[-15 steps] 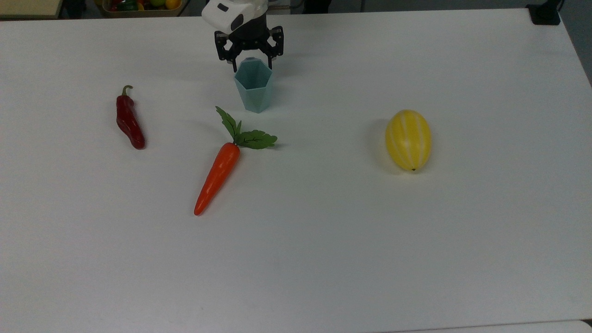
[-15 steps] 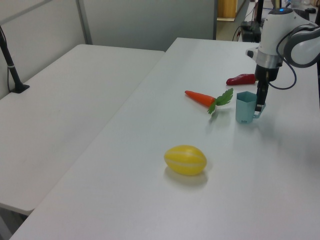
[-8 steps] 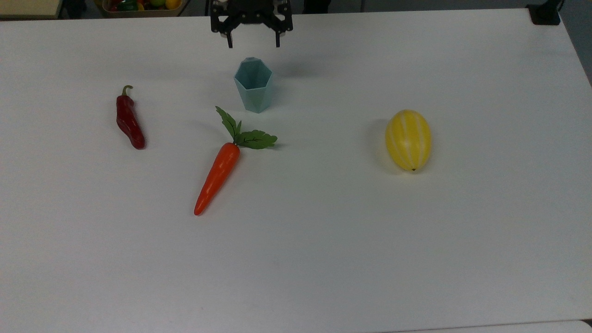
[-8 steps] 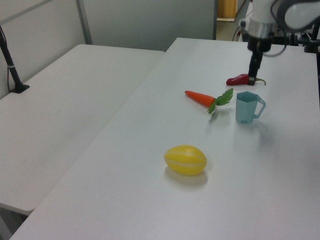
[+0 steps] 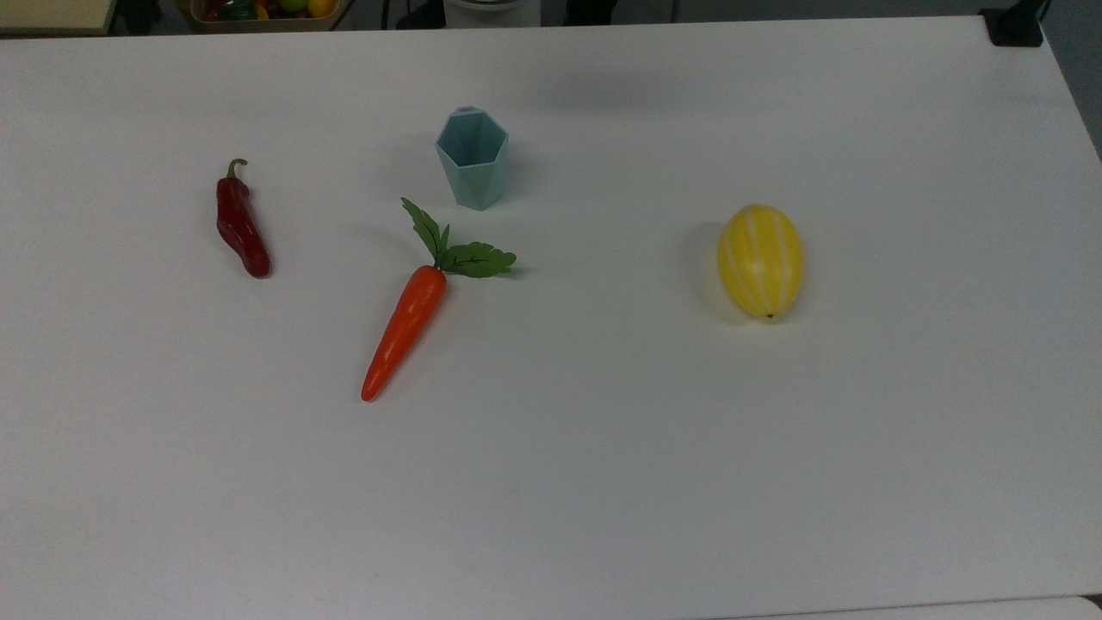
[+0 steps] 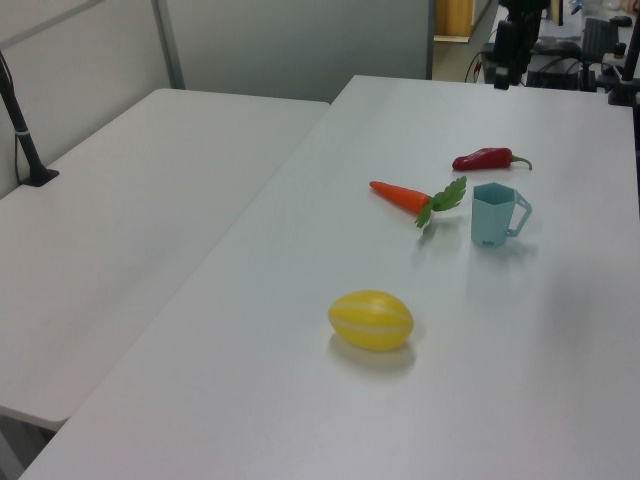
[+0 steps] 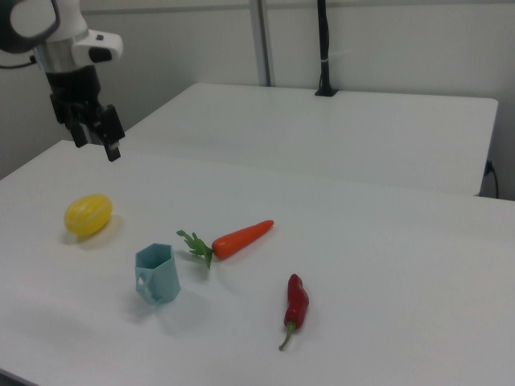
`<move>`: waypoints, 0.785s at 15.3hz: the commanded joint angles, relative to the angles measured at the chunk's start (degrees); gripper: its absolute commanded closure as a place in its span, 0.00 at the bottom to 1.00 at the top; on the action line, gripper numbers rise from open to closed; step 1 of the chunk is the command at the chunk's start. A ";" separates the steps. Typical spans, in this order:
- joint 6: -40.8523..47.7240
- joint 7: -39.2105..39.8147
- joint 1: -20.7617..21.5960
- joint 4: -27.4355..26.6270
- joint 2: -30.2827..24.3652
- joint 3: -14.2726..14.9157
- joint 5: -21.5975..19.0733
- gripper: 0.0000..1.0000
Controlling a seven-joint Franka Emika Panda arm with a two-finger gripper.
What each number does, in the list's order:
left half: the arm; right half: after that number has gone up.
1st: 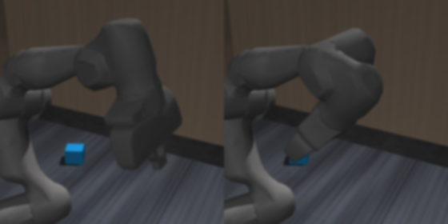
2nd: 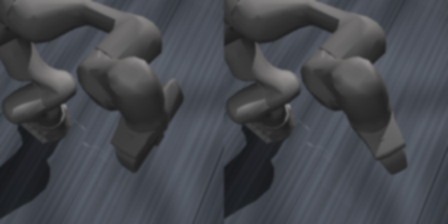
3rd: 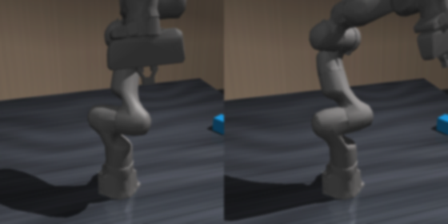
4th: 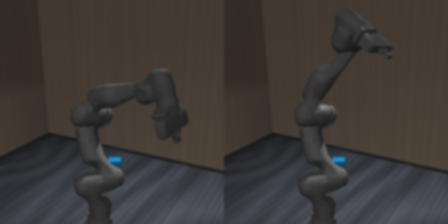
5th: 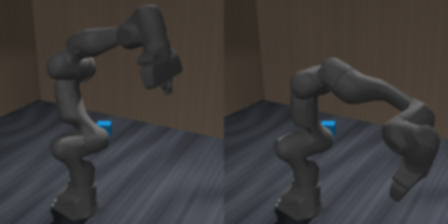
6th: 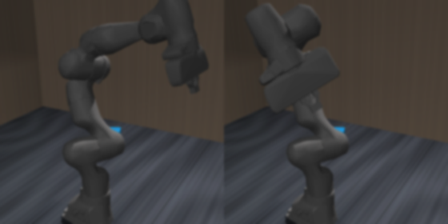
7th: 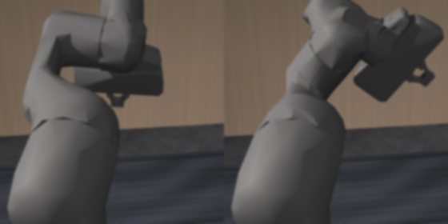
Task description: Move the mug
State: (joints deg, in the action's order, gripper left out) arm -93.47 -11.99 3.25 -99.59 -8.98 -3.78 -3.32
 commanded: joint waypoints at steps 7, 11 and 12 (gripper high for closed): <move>-1.61 16.99 -1.05 5.28 3.70 2.89 -1.95 0.00; -3.74 17.09 -0.08 5.28 4.24 6.06 -2.22 0.00; -3.83 17.18 -0.08 5.28 4.24 6.06 -2.22 0.00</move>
State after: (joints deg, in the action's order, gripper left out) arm -96.65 4.07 2.49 -95.47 -5.25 1.33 -4.39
